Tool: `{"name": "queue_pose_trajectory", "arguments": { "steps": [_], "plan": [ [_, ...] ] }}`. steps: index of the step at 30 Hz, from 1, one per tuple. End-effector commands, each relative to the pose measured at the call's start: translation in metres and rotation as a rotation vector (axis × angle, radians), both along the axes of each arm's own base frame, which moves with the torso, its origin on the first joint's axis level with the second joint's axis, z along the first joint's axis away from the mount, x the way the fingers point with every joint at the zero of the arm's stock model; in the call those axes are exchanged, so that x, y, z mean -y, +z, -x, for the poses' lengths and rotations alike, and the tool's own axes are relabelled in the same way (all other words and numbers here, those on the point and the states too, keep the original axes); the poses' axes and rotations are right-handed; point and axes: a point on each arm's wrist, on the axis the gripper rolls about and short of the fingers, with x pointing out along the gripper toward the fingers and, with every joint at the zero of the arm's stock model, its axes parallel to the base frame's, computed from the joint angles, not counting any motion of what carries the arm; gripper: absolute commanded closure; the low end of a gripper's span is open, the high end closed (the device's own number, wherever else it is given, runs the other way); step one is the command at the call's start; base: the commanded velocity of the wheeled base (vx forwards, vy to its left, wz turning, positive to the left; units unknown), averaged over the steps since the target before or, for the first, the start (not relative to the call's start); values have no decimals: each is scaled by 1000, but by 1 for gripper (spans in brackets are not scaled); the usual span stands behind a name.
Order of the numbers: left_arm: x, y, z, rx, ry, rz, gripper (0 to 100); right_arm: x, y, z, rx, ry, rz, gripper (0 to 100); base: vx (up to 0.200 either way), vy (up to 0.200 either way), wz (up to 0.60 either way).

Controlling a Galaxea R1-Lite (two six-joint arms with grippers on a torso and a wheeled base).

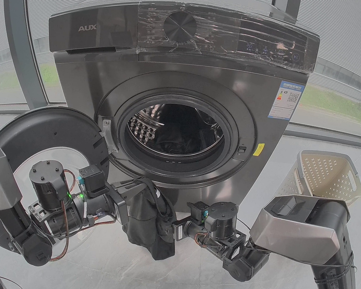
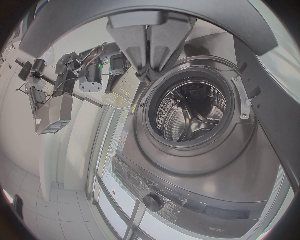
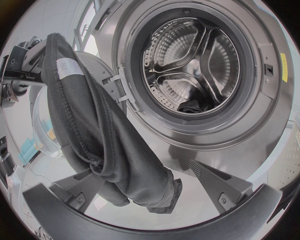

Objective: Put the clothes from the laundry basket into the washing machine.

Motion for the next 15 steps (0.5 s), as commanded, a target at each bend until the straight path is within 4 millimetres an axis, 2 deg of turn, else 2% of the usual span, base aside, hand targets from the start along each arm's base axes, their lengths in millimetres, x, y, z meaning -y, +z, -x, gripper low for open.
{"name": "queue_pose_trajectory", "arguments": {
  "steps": [1, 7, 15],
  "plan": [
    [0, 0, 0, 0, 2, -1, 100, 10, -2, -7, -5, -29, 5, 0, 0, 0, 0],
    [0, -1, -1, -5, 2, -3, 100, 19, 6, -11, 3, -52, -2, 0, 0, 0, 0],
    [0, -2, 0, -5, -1, -3, 100, 5, 6, -8, 19, -23, -17, 0, 0, 0, 0]
  ]
}}
